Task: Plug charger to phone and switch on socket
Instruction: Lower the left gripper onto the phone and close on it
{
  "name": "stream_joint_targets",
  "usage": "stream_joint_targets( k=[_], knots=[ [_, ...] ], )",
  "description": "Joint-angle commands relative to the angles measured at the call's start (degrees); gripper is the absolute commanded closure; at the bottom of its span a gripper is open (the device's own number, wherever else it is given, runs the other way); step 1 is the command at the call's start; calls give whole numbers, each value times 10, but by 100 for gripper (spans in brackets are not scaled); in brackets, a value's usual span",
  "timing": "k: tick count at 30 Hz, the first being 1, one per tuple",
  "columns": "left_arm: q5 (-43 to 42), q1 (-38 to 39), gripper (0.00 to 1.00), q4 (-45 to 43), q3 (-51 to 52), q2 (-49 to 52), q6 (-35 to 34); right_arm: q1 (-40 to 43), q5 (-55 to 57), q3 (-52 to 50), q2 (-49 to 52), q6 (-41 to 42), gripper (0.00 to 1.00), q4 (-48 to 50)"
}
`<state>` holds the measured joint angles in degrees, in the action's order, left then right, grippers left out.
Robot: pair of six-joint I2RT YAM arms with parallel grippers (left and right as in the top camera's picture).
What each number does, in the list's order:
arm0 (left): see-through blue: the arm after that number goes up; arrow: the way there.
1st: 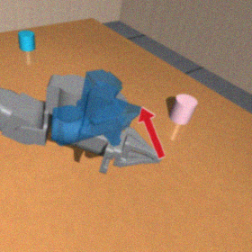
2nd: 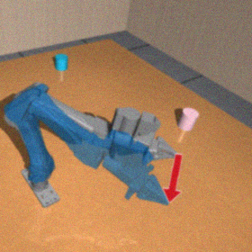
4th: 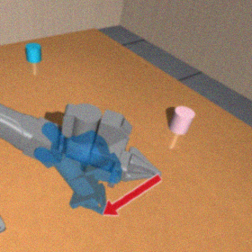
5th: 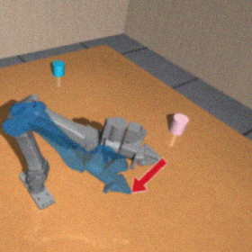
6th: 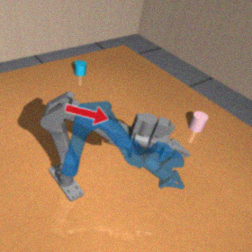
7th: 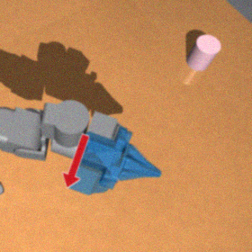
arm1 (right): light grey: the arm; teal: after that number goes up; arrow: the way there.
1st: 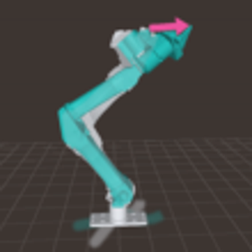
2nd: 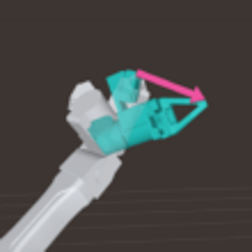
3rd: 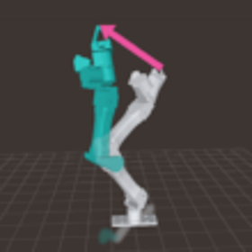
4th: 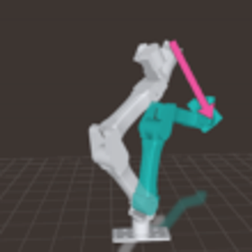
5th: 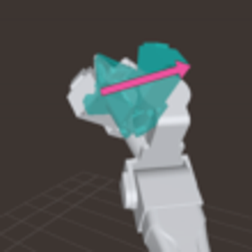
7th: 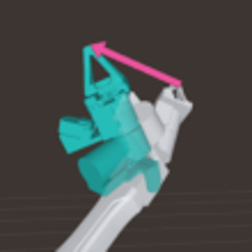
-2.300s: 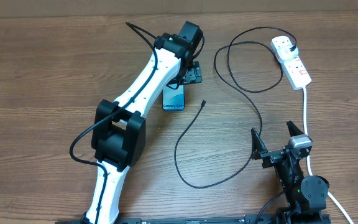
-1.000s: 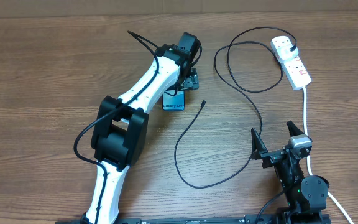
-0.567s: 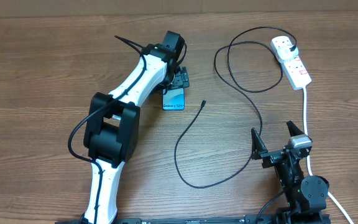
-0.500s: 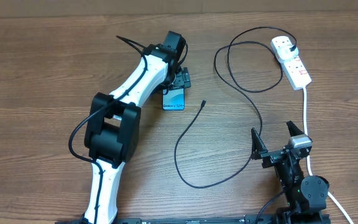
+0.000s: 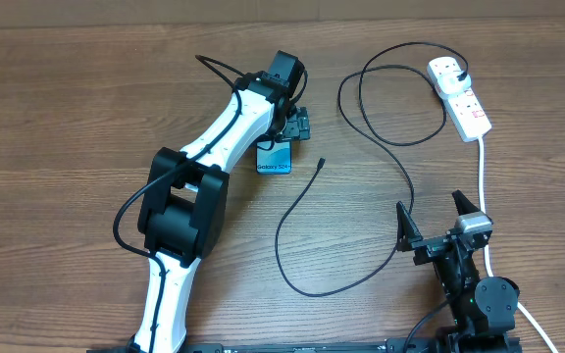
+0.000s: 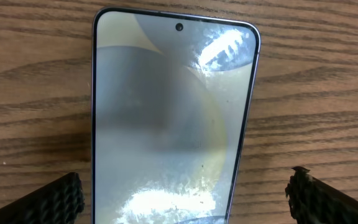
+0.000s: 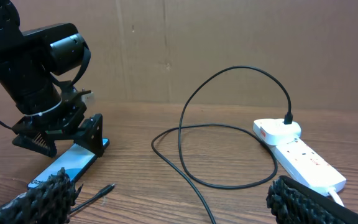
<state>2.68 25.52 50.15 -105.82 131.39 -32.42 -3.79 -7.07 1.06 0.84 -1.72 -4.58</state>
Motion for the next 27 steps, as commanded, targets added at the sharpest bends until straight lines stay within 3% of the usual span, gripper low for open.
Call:
stream_joint_targets(
  k=[1, 27],
  knots=[
    [9, 0, 0, -4, 11, 5, 12, -3, 4, -6, -7, -1, 0, 2],
    [28, 0, 0, -8, 19, 25, 34, -3, 4, -6, -7, -1, 0, 2]
  ],
)
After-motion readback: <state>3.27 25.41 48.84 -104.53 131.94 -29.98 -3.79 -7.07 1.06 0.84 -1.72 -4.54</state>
